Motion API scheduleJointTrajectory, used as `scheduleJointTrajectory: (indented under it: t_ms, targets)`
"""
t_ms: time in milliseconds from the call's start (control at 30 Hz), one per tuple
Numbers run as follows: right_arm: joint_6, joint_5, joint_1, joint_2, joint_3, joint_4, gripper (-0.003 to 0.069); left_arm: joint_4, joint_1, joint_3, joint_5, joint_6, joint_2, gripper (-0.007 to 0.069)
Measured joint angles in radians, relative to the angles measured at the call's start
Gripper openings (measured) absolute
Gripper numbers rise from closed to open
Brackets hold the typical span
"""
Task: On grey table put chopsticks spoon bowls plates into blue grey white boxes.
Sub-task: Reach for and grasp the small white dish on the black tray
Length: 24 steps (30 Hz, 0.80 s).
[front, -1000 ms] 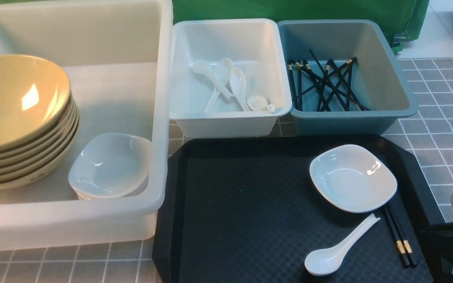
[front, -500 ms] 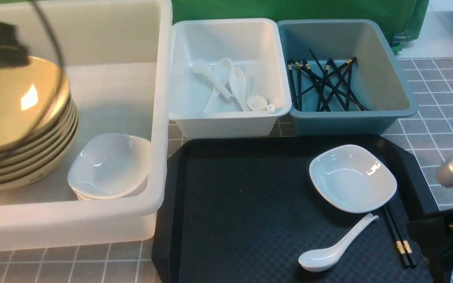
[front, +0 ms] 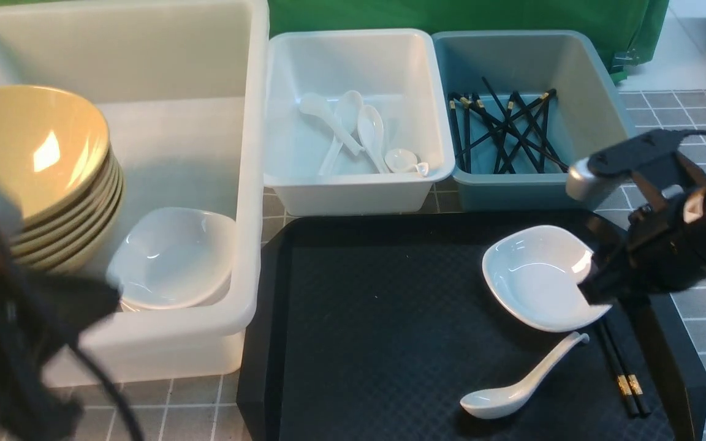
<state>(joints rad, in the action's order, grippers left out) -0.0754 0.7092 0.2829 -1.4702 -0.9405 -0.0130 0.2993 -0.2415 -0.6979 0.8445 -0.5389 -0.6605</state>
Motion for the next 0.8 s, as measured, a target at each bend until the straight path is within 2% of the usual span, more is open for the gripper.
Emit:
scheduleJointTrajectory:
  t_ms: [100, 167, 367, 533, 600, 800]
  targets:
    - [0.075, 0.012, -0.041, -0.143, -0.11, 0.06, 0.0393, -0.036, 0.0, 0.188, 0.005, 0.052, 0.126, -0.0009]
    - [0.075, 0.017, -0.058, -0.208, -0.156, 0.07, 0.0393, -0.038, 0.0, 0.254, -0.013, 0.053, 0.176, -0.0008]
    - [0.075, 0.015, -0.066, -0.335, -0.221, 0.071, 0.0393, -0.031, 0.0, 0.318, -0.146, 0.053, 0.285, -0.0008]
    - [0.075, 0.005, -0.066, -0.393, -0.236, 0.07, 0.0393, -0.03, 0.0, 0.356, -0.192, 0.053, 0.339, -0.0008]
    - [0.075, 0.003, -0.066, -0.398, -0.24, 0.065, 0.037, -0.03, 0.0, 0.364, -0.202, 0.056, 0.351, -0.0008]
    - [0.001, 0.022, -0.071, -0.359, -0.244, 0.006, 0.0218, -0.055, 0.0, 0.364, -0.234, 0.057, 0.362, -0.0008]
